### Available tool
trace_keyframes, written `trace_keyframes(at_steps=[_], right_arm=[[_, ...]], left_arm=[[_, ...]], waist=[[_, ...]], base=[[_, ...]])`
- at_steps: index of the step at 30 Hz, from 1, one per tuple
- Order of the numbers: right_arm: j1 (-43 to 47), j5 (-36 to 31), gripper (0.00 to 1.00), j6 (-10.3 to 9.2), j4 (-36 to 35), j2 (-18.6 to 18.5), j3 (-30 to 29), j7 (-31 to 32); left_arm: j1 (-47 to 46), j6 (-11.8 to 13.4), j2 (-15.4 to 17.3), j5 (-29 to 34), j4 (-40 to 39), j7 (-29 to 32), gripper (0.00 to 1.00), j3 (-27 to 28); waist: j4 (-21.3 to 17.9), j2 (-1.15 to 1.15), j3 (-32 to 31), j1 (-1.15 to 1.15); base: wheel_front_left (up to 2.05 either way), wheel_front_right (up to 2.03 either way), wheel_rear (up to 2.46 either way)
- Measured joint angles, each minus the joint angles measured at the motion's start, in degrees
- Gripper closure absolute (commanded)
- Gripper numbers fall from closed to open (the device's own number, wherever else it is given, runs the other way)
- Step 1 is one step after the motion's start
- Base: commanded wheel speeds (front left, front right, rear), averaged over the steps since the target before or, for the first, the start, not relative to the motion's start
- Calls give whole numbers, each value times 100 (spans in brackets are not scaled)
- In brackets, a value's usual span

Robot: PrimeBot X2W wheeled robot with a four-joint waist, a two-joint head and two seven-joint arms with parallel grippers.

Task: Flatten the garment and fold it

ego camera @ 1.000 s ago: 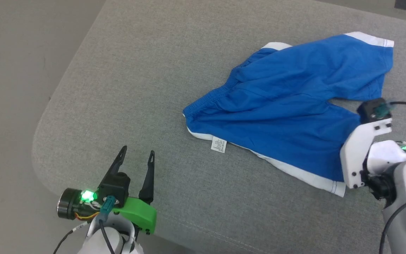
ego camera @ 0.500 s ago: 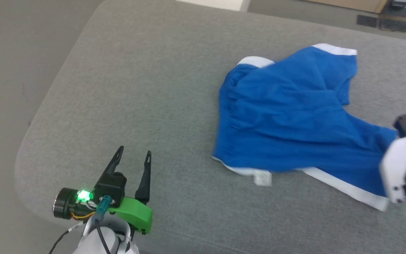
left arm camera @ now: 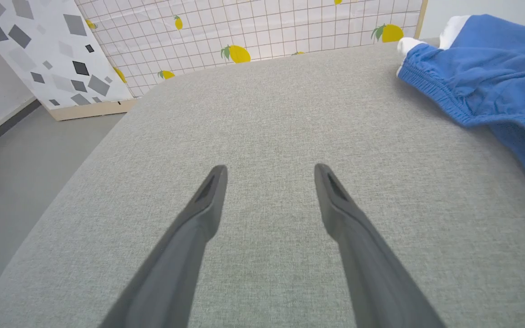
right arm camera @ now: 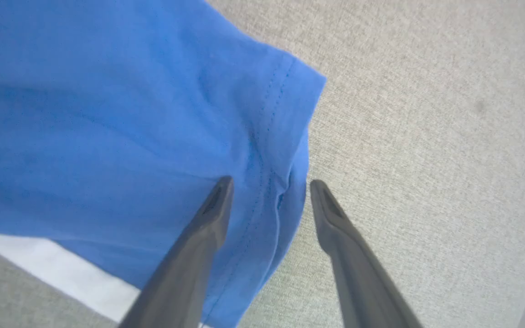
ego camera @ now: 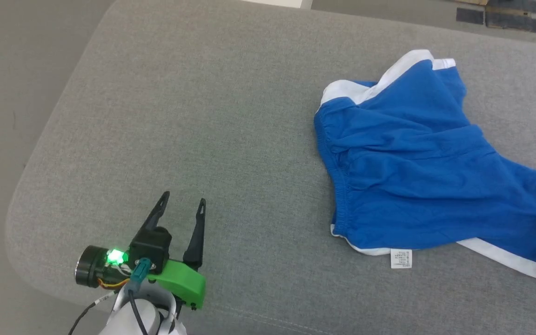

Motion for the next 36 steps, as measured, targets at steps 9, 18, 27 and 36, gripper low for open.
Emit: trace_keyframes(at_steps=[9,18,27,36], right_arm=[[-237,-111,0,0,224,573,-369,-1303],[25,-124,0,-1,-617,1100,-556,-3256],[1341,-559,0,-2,-1655,2490,-1385,-4440],[1973,-867,0,-2,-2248,3083,-1741,-4440]], left_arm=[[6,-86,34,-81,-34,7,0,-1],[124,-63,90,-350,-343,92,0,89],[354,-197,204,-538,-791,460,0,-8],[168,-907,369,-776,-1182,1745,0,-665]], waist=[[-265,0,-336,0],[-717,0,-678,0],[-1177,0,-860,0],[-1449,0,-616,0]], base=[[0,0,0],[0,0,0],[0,0,0],[0,0,0]])
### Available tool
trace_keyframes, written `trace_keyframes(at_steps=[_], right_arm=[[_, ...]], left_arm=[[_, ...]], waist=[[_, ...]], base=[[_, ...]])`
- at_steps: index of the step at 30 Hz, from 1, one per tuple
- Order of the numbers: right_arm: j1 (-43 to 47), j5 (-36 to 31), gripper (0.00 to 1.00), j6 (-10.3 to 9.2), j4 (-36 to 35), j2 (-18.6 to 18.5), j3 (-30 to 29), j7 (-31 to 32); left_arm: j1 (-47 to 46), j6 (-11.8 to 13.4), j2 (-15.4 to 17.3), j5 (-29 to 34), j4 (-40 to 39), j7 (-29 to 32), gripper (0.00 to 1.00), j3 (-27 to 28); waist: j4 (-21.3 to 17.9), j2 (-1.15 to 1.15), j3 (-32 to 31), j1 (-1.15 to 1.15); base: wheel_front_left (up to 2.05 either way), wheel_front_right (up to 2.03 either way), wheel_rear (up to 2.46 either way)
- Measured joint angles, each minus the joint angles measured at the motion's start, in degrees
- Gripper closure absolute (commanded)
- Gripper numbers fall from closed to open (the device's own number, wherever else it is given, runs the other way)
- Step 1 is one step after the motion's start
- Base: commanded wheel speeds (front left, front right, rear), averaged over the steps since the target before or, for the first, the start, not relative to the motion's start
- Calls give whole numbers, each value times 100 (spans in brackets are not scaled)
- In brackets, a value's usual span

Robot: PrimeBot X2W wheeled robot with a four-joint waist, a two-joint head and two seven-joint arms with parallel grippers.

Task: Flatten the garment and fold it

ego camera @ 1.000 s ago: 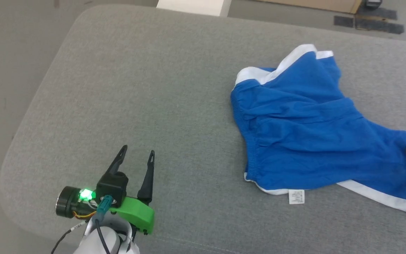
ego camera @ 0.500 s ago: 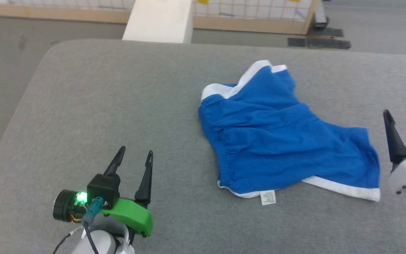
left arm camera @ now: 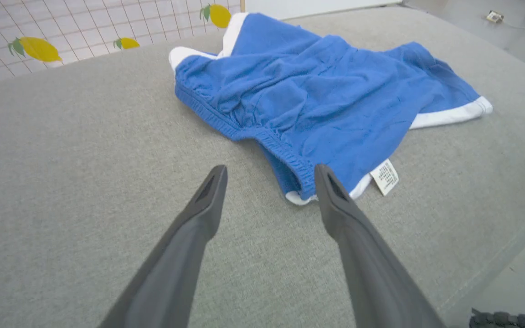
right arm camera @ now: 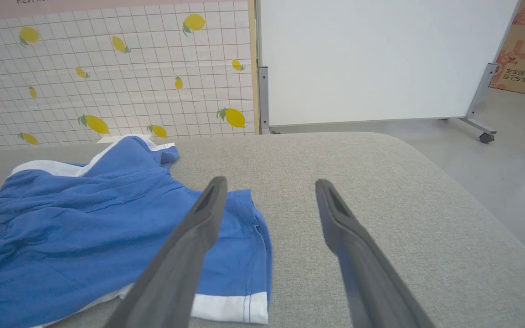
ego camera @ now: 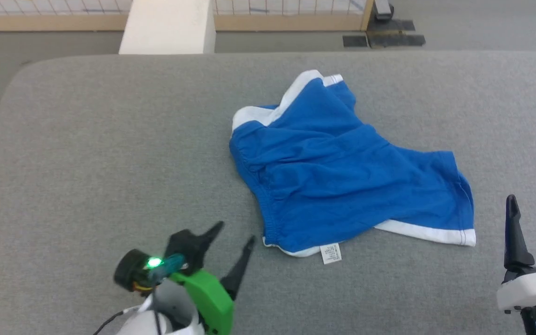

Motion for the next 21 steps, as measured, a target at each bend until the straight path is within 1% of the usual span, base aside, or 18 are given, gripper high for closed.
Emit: trace_keyframes(at_steps=[3,6,7,12,17,20,21], right_arm=[[0,-16,0,0,-37,10,-67,24],[-1,-7,0,0,-32,11,-71,25],[-2,8,0,0,-25,11,-67,24],[-5,47,0,0,67,13,-12,-3],[-6,48,0,0,165,14,33,-56],[-6,49,0,0,215,15,45,-88],[-6,54,0,0,230,15,44,-102]], left_arm=[[-201,-246,-16,-145,10,564,0,-214],[-422,-421,-44,-290,96,1011,0,-393],[-488,-445,-64,-304,143,1110,0,-425],[-703,-468,-183,-347,497,1384,0,-497],[-789,-437,-365,-517,747,1396,0,-394],[-834,-439,-367,-534,861,1365,0,-389],[-836,-445,-366,-564,879,1352,2,-387]], waist=[[-75,0,139,0],[-156,0,283,0],[-185,0,333,0],[-324,0,543,0],[-444,0,714,1],[-490,0,777,1],[-499,0,791,1]], base=[[0,0,0],[0,0,0],[0,0,0],[0,0,0],[0,0,0],[0,0,0],[0,0,0]])
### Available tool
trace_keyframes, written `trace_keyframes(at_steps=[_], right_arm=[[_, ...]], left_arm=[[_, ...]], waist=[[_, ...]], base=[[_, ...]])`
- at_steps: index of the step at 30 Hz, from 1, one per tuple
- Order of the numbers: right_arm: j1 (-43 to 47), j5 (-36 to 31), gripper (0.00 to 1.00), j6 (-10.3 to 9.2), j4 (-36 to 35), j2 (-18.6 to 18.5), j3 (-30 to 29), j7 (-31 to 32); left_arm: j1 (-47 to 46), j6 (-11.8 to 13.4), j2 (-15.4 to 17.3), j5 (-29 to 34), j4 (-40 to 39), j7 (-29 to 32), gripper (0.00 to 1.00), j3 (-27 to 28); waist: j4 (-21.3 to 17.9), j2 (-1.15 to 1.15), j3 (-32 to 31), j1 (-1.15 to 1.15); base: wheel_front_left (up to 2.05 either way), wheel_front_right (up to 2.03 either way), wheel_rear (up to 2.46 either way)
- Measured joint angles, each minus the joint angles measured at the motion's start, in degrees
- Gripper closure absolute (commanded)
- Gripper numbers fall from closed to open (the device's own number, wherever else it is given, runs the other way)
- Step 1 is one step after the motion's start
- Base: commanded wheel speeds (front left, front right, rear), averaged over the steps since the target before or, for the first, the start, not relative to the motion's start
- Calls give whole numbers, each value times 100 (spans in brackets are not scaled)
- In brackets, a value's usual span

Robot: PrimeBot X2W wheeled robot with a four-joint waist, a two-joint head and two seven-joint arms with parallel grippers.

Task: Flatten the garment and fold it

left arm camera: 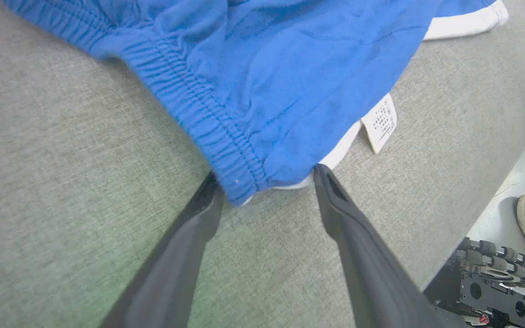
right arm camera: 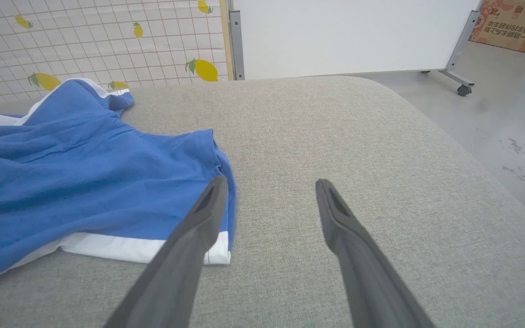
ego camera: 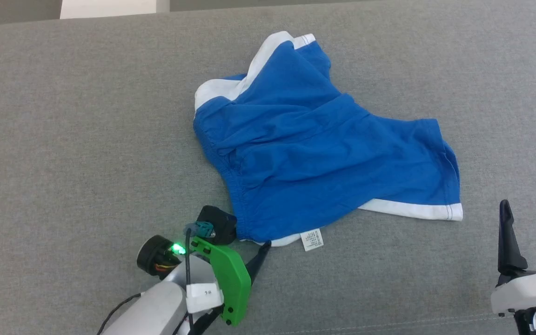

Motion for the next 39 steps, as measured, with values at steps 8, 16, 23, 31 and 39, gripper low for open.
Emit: trace_keyframes(at_steps=[8,16,23,31,39], right_arm=[[0,-81,0,0,84,-1,189,127],[-9,-259,0,0,243,4,459,1610],[-480,-309,0,0,477,-8,322,2713],[-738,-333,0,0,843,-10,182,3278],[-843,-311,100,-2,1004,-148,421,3403]], left_arm=[[-31,-64,71,24,78,-144,100,-77],[-27,215,140,307,-237,-347,100,-46],[-30,286,172,370,-455,-388,100,-85],[-71,286,171,519,-547,-387,100,-189],[-110,277,212,526,-520,-339,100,-249]], waist=[[119,0,-57,0],[338,0,-169,0],[486,0,-107,0],[599,0,38,0],[669,0,96,0]], base=[[0,0,0],[0,0,0],[0,0,0],[0,0,0],[0,0,0]])
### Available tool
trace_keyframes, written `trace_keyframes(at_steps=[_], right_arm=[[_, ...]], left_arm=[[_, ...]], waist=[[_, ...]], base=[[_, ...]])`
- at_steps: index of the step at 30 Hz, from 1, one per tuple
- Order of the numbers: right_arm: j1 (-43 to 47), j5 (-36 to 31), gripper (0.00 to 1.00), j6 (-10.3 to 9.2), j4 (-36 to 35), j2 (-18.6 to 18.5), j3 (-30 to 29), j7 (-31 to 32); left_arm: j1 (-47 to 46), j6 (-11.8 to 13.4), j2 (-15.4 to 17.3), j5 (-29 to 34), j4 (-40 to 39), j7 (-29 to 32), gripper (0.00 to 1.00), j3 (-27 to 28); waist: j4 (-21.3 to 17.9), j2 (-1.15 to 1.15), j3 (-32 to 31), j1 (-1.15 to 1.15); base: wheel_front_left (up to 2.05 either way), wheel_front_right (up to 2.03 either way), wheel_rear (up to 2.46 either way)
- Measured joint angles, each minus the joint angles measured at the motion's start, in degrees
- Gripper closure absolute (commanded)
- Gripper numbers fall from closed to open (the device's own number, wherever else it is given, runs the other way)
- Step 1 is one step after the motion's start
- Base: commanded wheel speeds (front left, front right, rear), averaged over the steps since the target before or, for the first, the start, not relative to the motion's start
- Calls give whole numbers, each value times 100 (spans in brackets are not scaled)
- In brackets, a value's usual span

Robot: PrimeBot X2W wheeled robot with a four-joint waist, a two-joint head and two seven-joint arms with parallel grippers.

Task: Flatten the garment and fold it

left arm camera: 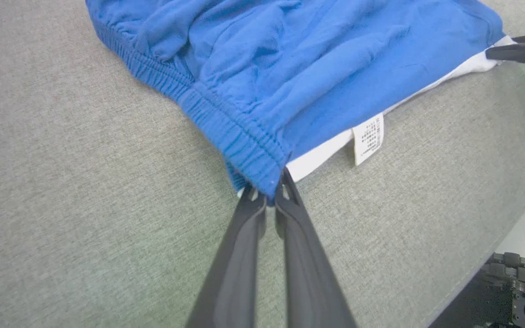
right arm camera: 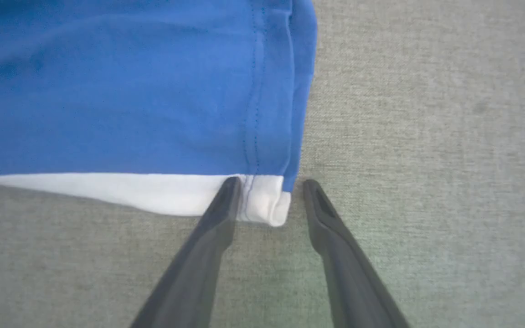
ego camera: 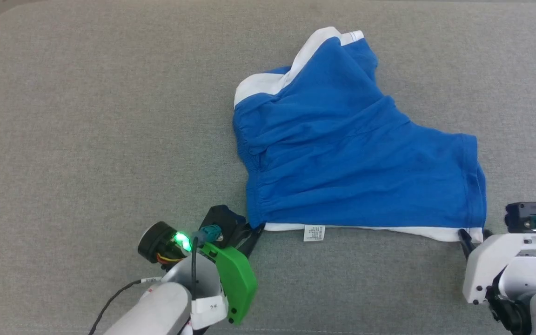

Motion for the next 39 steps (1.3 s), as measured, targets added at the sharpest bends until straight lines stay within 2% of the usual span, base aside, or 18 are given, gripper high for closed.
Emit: trace_keyframes(at_steps=[8,11,14,19,23,30,39], right_arm=[[13,291,100,2,-157,-126,109,94],[12,823,100,2,-388,-376,352,88],[10,1284,100,4,-624,-775,517,163],[-162,2008,100,7,-1093,-1172,497,378],[-546,2316,100,9,-1556,-1413,510,573],[-1500,2851,100,25,-1954,-1533,308,1161],[-2798,3033,100,25,-1997,-1963,498,1466]], left_arm=[[34,-82,221,-90,42,153,100,-14],[65,-82,381,-142,-55,168,100,29],[79,-118,558,-244,-236,287,100,70],[30,-124,922,-323,-791,475,100,328],[-244,-146,1293,-375,-1272,666,100,632],[-1089,-305,1820,-693,-1968,1221,100,1201],[-2282,-515,2082,-1081,-2218,2025,100,1610]], waist=[[-43,0,-263,0],[-77,0,-430,0],[-114,0,-618,0],[-177,0,-944,0],[-229,0,-1173,0],[-308,0,-1504,0],[-391,0,-1353,0]], base=[[0,0,0],[0,0,0],[0,0,0],[0,0,0],[0,0,0],[0,0,0],[0,0,0]])
